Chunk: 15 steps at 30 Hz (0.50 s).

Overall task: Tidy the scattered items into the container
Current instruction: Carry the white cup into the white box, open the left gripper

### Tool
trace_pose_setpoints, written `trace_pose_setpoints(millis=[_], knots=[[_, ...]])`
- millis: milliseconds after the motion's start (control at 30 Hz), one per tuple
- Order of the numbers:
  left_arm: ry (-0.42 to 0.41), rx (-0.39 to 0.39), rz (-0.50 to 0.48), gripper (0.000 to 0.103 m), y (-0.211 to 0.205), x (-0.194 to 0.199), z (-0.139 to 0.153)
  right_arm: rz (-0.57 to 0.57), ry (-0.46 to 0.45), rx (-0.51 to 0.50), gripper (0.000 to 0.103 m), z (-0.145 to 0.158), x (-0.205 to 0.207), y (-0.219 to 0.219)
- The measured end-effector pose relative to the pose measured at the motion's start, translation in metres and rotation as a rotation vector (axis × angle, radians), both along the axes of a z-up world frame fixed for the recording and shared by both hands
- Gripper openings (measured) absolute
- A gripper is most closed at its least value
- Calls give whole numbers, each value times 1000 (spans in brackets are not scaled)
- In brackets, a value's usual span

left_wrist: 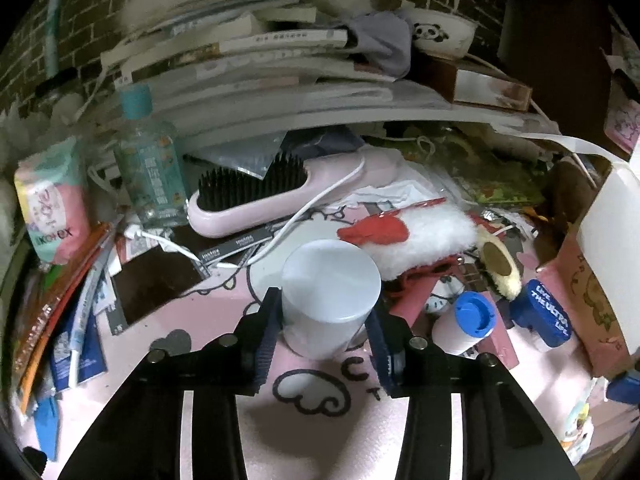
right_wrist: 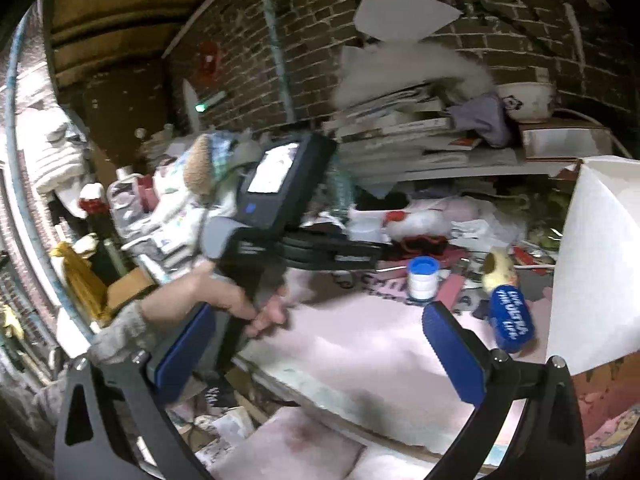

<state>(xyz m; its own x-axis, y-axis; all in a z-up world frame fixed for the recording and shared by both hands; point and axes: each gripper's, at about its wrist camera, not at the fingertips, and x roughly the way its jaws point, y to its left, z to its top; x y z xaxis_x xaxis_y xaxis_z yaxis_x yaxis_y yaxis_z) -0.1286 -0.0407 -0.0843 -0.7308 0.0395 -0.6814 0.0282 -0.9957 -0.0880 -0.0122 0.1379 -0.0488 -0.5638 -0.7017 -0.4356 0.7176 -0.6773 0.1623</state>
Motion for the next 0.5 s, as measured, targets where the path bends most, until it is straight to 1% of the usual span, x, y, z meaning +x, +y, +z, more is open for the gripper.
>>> trace_pose_setpoints(millis=[67,300,433,500], knots=[[8,-2,1,37,0,4,6,-25,22,24,103,-2,1,-3],[58,-25,-8,37,8,21,35,-178,102,137,103,-13,-1,-20],[85,-28,-30,37,18,31,58,-210,110,184,103,-19,-5,-28],[98,-27,-51,37,24,35,68,-220,116,233,103,-24,-8,-34]])
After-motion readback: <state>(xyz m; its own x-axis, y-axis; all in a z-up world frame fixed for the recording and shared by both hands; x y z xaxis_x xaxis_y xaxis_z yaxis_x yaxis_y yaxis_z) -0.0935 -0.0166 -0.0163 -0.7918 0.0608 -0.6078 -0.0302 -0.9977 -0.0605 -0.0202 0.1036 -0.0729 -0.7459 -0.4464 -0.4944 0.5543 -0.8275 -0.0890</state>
